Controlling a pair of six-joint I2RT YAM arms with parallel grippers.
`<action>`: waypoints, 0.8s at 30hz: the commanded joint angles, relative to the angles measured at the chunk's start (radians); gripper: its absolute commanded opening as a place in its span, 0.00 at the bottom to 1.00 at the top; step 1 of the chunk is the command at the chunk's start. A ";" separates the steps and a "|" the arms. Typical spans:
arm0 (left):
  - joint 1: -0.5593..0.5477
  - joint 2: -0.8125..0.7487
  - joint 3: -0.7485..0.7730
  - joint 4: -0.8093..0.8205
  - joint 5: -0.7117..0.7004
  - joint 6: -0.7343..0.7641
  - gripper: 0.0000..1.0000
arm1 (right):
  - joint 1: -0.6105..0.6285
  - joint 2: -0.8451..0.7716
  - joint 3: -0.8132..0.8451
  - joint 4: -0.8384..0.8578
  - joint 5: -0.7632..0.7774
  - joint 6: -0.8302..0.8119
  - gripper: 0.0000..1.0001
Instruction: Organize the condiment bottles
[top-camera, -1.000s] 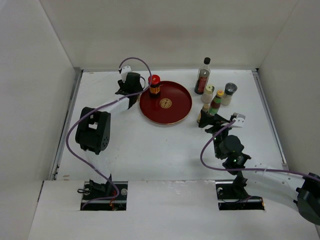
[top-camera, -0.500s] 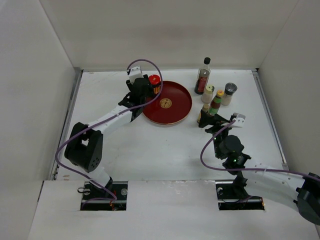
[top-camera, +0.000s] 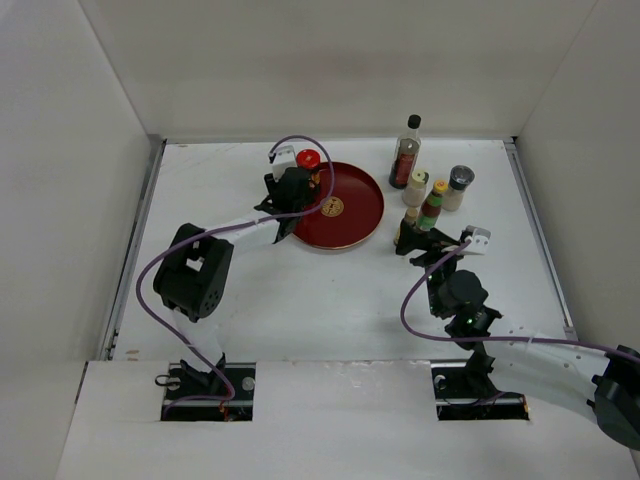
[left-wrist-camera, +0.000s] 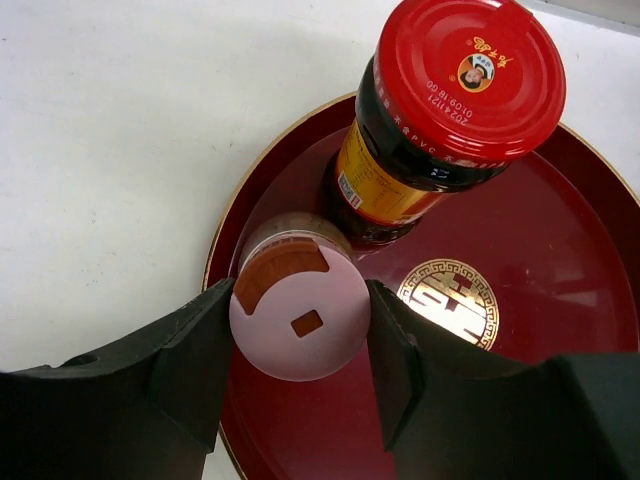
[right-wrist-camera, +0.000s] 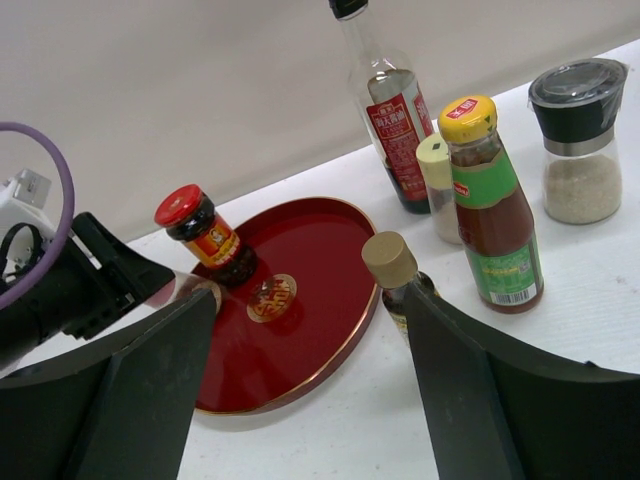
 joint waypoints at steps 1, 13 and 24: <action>-0.006 -0.008 0.050 0.045 -0.025 0.011 0.38 | -0.010 -0.005 0.046 0.025 -0.016 0.008 0.88; -0.008 -0.058 0.009 0.073 -0.050 0.021 0.84 | -0.007 -0.013 0.058 0.014 -0.056 -0.004 0.90; -0.053 -0.374 -0.218 0.209 -0.047 0.010 0.94 | 0.007 -0.103 0.110 -0.150 -0.076 0.007 0.21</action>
